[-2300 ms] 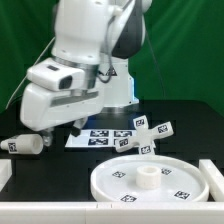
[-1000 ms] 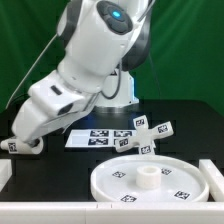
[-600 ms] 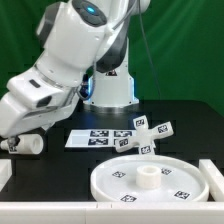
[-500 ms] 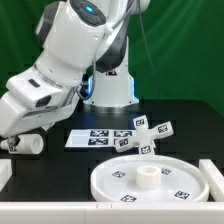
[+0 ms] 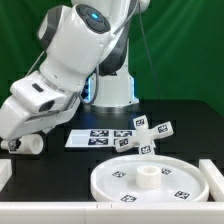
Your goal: Assemble round table
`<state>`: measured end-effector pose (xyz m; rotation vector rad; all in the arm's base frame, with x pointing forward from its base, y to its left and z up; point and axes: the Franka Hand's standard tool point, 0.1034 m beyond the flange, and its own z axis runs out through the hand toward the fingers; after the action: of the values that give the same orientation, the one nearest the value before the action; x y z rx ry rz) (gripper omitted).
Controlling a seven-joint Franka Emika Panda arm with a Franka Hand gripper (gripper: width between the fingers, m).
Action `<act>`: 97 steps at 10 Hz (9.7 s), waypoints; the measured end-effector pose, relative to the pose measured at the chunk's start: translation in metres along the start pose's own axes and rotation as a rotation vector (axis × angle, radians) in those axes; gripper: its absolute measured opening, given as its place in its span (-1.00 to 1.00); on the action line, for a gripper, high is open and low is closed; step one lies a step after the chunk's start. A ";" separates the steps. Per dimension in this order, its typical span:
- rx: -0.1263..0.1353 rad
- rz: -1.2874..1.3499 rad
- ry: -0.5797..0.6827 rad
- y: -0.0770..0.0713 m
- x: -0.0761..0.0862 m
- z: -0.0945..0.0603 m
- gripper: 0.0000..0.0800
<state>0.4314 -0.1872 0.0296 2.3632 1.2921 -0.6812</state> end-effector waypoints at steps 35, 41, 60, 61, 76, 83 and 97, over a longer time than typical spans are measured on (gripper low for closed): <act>0.047 0.671 0.780 0.048 0.112 -0.225 0.02; -0.114 0.791 1.004 0.037 0.139 -0.250 0.02; 0.116 0.942 0.944 0.005 0.161 -0.212 0.02; 0.119 0.942 0.943 0.004 0.163 -0.211 0.02; 0.060 0.963 0.980 0.003 0.179 -0.203 0.02; 0.115 0.953 0.951 -0.002 0.182 -0.204 0.61; 0.415 0.787 0.595 -0.001 0.175 -0.193 0.62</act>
Offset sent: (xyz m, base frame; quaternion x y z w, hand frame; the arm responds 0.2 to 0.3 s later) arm -0.0038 -0.0046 -0.0020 -0.0006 -0.1830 -0.0036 0.9831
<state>0.5577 0.0325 0.0880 3.2287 0.2705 0.0235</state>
